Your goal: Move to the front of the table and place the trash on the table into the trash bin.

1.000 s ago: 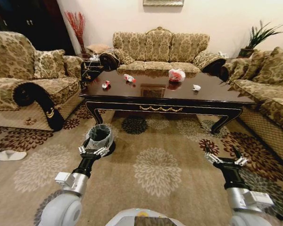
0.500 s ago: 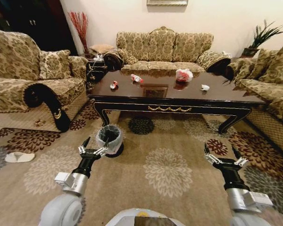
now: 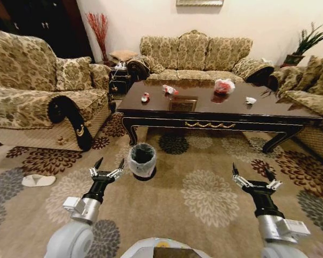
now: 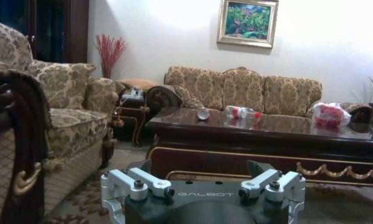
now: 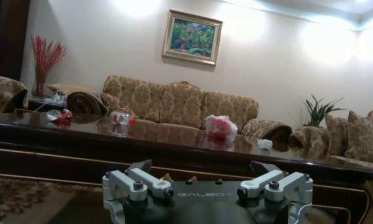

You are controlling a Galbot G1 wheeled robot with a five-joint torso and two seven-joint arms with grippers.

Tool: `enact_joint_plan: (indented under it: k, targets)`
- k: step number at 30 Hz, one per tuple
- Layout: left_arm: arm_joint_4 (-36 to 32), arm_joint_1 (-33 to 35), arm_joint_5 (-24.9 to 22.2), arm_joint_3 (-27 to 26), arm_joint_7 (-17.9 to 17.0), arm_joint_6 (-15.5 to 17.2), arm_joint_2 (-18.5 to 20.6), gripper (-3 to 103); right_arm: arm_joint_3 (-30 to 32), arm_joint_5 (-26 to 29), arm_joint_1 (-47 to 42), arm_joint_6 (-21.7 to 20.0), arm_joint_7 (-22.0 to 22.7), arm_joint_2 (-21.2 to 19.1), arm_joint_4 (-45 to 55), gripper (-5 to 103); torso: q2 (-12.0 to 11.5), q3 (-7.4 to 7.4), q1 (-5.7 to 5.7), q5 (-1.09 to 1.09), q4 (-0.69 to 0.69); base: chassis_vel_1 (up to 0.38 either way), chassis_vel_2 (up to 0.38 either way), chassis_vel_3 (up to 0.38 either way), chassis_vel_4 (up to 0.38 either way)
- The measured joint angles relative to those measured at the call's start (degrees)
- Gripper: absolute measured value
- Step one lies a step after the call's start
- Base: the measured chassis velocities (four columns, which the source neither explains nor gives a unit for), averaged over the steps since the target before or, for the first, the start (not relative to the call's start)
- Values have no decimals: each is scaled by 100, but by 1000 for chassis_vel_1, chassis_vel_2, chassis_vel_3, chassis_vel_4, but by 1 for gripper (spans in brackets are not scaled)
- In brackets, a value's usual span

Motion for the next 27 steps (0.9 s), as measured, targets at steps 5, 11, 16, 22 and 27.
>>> enact_joint_plan:
  k: [5,11,16,22,27]
  targets:
    - [8,-12,2,15,1,1,13,100,30,35,12,-30,47,-18,-3,100,0,0,0,-3,1,129,142,-131,-127]
    - [8,-39,-6,16,7,9,23,100,37,41,68,-29,44,-17,-29,100,0,0,0,2,0,18,12,-15,-15]
    - [30,-43,-15,11,8,20,42,100,18,34,101,-29,37,0,-32,100,0,0,0,0,1,-57,22,56,-4]
    - [39,-59,-15,43,23,32,35,100,25,37,113,0,36,-4,-42,100,0,0,0,0,1,-87,112,85,-98]
    - [71,-86,-6,64,32,34,27,100,33,40,99,17,36,-5,-40,100,0,0,0,0,0,-172,177,149,-177]
